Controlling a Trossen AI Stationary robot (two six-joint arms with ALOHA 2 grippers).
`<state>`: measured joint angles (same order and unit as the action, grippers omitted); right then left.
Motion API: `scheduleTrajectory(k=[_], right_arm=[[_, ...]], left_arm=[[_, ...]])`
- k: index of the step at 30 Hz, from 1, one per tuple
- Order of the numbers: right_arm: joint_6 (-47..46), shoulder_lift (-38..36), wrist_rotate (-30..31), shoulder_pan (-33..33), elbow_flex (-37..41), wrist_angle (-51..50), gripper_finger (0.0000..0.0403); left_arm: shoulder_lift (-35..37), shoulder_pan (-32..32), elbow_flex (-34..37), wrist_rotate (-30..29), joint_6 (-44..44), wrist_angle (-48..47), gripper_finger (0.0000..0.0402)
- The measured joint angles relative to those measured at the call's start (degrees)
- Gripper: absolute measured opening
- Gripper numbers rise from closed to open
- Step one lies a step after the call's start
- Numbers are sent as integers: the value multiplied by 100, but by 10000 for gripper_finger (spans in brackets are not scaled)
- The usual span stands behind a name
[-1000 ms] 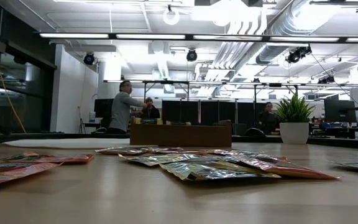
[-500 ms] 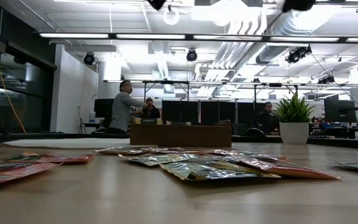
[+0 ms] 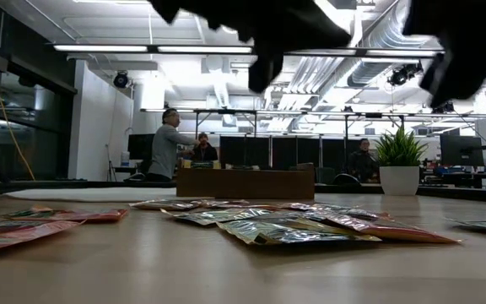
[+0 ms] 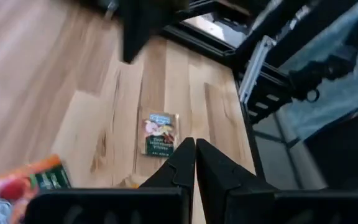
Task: Pick & Place Tea
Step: Put the brown tea bag into the middle compartment of the wooden organizer
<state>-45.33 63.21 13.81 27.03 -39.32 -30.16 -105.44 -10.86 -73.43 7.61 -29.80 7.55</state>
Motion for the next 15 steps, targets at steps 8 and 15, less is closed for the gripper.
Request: scheduleTrajectory(k=[8, 15], right_arm=[[-581, 393, 36, 892, 398, 216, 0], [-1208, 551, 481, 1679, 392, 421, 0]], left_arm=[[-860, 84, -115, 283, -1446, 1147, 12], [-1368, -11, -765, 314, -1750, 1191, 12]])
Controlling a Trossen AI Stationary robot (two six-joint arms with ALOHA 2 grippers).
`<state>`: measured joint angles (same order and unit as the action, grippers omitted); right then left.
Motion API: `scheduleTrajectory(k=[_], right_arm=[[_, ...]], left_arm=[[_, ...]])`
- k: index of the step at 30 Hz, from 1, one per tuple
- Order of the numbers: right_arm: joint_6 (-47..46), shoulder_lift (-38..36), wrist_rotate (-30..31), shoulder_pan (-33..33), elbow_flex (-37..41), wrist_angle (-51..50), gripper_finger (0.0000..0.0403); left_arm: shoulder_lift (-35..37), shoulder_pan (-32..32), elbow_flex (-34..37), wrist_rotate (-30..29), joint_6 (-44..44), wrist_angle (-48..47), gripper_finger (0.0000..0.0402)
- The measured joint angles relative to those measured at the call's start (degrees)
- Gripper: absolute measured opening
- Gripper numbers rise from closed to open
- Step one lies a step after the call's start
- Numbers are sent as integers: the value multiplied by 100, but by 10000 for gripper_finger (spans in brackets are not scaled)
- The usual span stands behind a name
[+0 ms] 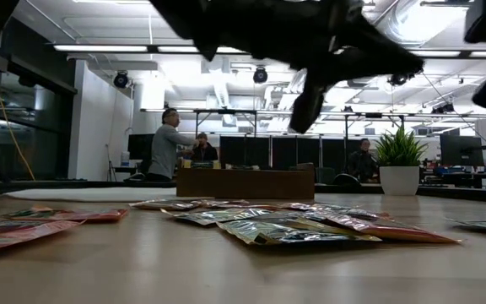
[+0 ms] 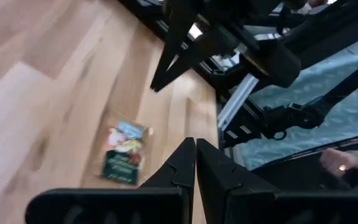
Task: Pick & Place Tea
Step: Put the brown tea bag into the middle compartment of the wooden organizer
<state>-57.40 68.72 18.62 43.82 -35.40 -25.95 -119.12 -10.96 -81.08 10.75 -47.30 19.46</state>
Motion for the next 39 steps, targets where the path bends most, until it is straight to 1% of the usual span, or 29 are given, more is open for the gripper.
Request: scheduleTrajectory(k=[4, 9, 13, 18, 21, 39], right_arm=[[-315, 143, 339, 338, -6, 240, 0], [-564, 591, 445, 581, -4, 464, 0], [-614, 938, 391, 649, -3, 772, 0], [-708, 1328, 334, 649, -4, 1109, 0], [-713, 1494, 309, 648, -4, 1309, 0], [-1244, 1883, 329, 648, -4, 1337, 0]], left_arm=[[-331, 2, -486, 40, 50, 0, 12], [-644, 7, -902, 34, 56, -65, 12], [-660, -31, -969, 39, 52, -303, 12], [-655, -50, -966, -111, 59, -932, 12], [-654, -41, -966, -102, 65, -989, 12], [-652, -78, -966, -96, 28, -1530, 12]])
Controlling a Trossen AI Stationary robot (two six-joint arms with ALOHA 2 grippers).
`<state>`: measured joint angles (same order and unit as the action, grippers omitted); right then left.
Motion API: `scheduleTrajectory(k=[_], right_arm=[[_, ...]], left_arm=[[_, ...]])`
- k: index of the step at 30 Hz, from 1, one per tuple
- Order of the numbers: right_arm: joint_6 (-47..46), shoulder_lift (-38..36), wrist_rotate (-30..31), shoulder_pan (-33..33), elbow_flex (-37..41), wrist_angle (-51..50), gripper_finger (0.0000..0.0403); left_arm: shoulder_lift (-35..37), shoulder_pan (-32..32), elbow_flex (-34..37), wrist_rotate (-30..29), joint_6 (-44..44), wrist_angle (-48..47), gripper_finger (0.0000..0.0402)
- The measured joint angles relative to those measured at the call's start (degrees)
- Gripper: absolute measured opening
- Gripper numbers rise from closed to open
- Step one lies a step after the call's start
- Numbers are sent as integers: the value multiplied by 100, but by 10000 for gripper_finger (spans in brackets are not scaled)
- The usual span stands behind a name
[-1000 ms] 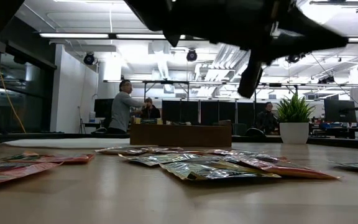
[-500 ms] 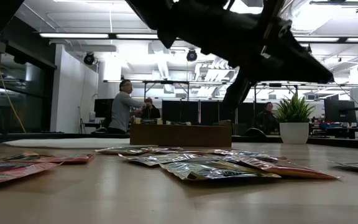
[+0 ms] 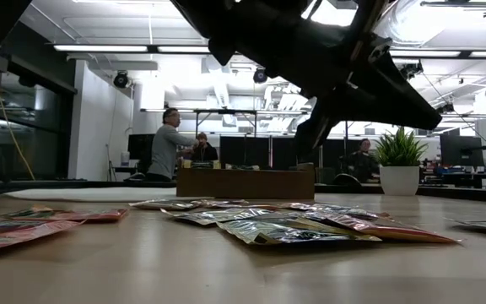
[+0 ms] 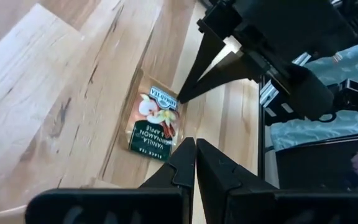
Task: Pick & Place Tea
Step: Put the brown tea bag into the middle compartment of the wooden organizer
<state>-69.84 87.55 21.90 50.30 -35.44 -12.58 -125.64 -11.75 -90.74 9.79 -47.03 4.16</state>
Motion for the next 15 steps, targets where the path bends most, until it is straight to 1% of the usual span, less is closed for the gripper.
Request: scheduleTrajectory(k=[4, 10, 15], right_arm=[[-88, 114, -25, 0, 0, 66, 0], [-441, 249, 19, -45, -5, 186, 0], [-722, 264, 120, -162, 280, 821, 0]], left_arm=[[0, 2, 0, -1, 0, -68, 12], [-1, -2, 0, -64, -194, -537, 12], [-126, 9, 13, -158, -486, -594, 12]])
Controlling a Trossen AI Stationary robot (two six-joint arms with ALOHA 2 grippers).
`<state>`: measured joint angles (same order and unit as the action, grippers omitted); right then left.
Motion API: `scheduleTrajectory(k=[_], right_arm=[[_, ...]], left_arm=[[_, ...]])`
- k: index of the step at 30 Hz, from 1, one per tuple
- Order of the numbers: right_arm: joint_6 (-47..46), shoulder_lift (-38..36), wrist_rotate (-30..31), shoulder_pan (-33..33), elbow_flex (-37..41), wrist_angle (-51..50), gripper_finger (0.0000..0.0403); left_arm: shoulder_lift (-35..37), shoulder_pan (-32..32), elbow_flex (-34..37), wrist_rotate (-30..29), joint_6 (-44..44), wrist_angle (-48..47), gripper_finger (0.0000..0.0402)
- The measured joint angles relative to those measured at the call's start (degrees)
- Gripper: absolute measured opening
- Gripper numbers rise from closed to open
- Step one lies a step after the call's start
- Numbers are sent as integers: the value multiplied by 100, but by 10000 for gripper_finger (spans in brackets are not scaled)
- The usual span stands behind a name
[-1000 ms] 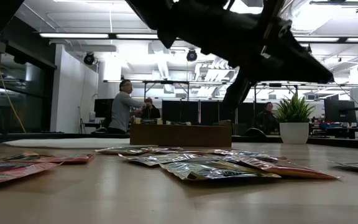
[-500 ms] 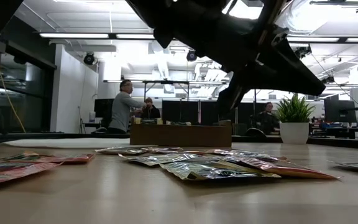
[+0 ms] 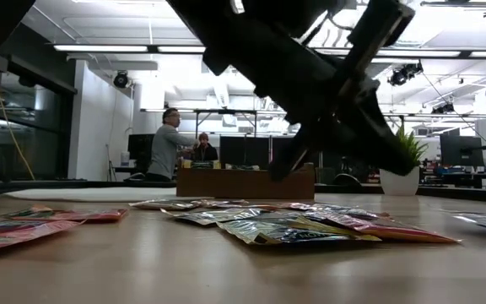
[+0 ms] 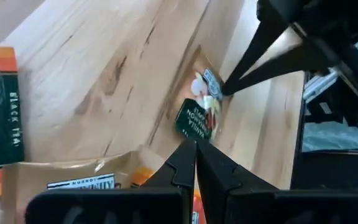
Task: Pick & Place Tea
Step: Put the brown tea bag into the middle compartment of the wooden organizer
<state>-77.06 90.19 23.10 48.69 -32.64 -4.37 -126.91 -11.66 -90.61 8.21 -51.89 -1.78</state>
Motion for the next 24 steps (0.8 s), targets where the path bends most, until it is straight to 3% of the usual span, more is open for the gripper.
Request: scheduleTrajectory(k=[10, 24], right_arm=[[-21, 9, 85, -242, 273, 521, 0], [257, 15, 115, -533, 281, 618, 0]], left_arm=[[10, 25, -11, -138, -692, 32, 12], [-195, 127, 8, 45, -860, -53, 16]])
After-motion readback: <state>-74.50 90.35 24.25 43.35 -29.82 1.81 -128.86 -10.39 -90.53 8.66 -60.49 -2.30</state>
